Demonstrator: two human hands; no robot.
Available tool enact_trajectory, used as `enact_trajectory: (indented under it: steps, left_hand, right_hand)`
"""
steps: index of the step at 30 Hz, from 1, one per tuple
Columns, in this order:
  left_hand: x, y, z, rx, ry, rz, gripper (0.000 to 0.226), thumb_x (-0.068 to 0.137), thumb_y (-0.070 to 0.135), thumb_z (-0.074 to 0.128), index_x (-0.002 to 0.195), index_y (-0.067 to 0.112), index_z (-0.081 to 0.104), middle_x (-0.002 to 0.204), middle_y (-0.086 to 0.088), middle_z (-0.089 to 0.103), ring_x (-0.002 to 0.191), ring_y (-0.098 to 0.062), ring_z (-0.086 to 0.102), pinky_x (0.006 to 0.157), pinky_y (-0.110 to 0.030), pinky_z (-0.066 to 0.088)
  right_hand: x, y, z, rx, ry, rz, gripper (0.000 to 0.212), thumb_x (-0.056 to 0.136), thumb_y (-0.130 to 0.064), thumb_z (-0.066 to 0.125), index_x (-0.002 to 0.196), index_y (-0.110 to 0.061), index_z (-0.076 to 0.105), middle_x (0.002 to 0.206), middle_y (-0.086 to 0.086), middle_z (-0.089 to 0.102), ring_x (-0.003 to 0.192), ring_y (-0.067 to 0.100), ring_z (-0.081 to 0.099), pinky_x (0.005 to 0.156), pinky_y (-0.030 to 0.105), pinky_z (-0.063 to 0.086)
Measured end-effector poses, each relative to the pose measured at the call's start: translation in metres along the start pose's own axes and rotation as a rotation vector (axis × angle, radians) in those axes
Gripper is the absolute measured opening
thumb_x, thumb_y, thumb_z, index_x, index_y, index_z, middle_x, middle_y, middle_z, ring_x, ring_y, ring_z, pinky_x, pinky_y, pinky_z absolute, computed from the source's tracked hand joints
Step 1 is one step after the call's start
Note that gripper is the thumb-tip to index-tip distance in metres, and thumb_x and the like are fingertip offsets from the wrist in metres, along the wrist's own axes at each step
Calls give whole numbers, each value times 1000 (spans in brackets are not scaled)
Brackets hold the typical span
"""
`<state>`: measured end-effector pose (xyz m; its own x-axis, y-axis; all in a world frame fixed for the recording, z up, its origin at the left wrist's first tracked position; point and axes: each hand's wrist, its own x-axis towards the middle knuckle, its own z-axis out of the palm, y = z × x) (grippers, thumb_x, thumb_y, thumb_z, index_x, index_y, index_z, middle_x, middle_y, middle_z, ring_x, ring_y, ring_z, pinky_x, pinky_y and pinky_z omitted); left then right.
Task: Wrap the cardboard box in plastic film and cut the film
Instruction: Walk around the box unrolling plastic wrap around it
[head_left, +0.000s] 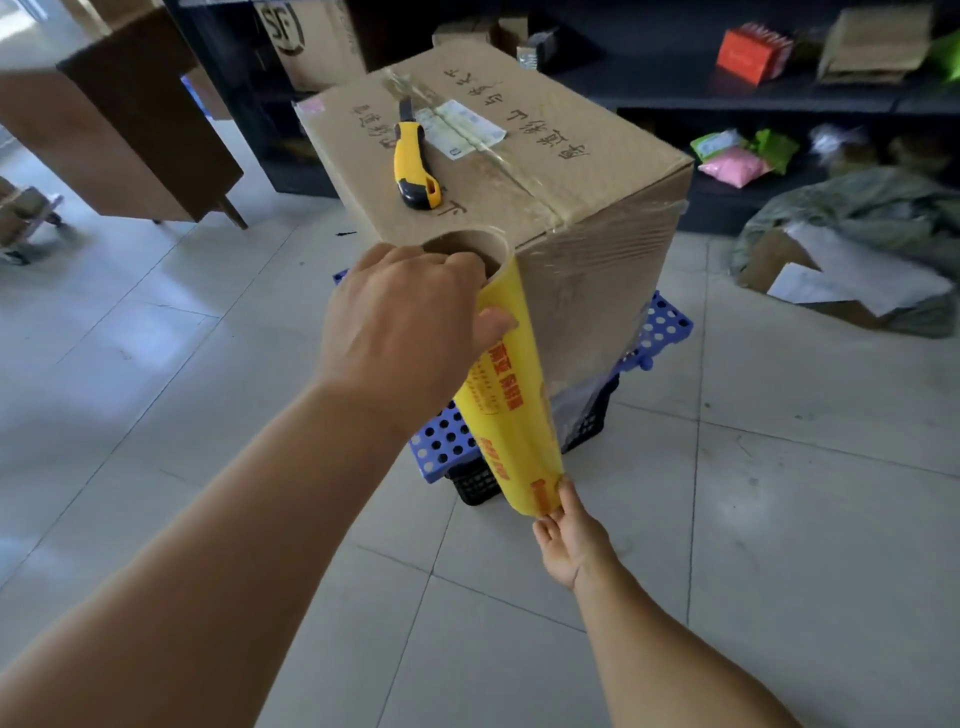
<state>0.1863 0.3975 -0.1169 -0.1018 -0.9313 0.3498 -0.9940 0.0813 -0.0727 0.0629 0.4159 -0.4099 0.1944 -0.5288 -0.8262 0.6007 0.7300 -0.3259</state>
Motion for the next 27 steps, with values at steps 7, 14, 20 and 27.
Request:
enact_trajectory:
  steps: [7, 14, 20, 27]
  left_hand:
    - [-21, -29, 4, -82, 78, 137, 16, 83, 27, 65, 91, 13, 67, 78, -4, 67, 80, -27, 57, 77, -31, 34]
    - [-30, -53, -3, -108, 109, 194, 24, 77, 30, 71, 94, 13, 67, 80, -2, 67, 84, -27, 59, 76, -34, 36]
    - [-33, -74, -11, -139, 110, 208, 30, 82, 45, 62, 90, 17, 66, 79, 1, 65, 83, -22, 55, 76, -26, 28]
    - [-36, -97, -9, -144, 50, 248, 26, 85, 32, 59, 102, 12, 65, 91, -6, 66, 89, -29, 58, 81, -38, 42]
  right_hand:
    - [-5, 27, 14, 28, 15, -23, 47, 95, -33, 53, 133, -7, 49, 137, 8, 54, 128, 19, 48, 111, 28, 31]
    - [-15, 49, 25, 48, -8, -39, 46, 95, -33, 53, 135, -12, 49, 136, 6, 54, 125, 17, 50, 104, 26, 33]
    - [-18, 66, 46, 4, 115, -77, 58, 89, -51, 54, 128, -8, 53, 113, 3, 64, 103, 14, 59, 101, 25, 40]
    - [-3, 90, 73, 21, 28, -35, 58, 91, -53, 50, 133, -12, 52, 123, 6, 62, 112, 18, 56, 104, 28, 39]
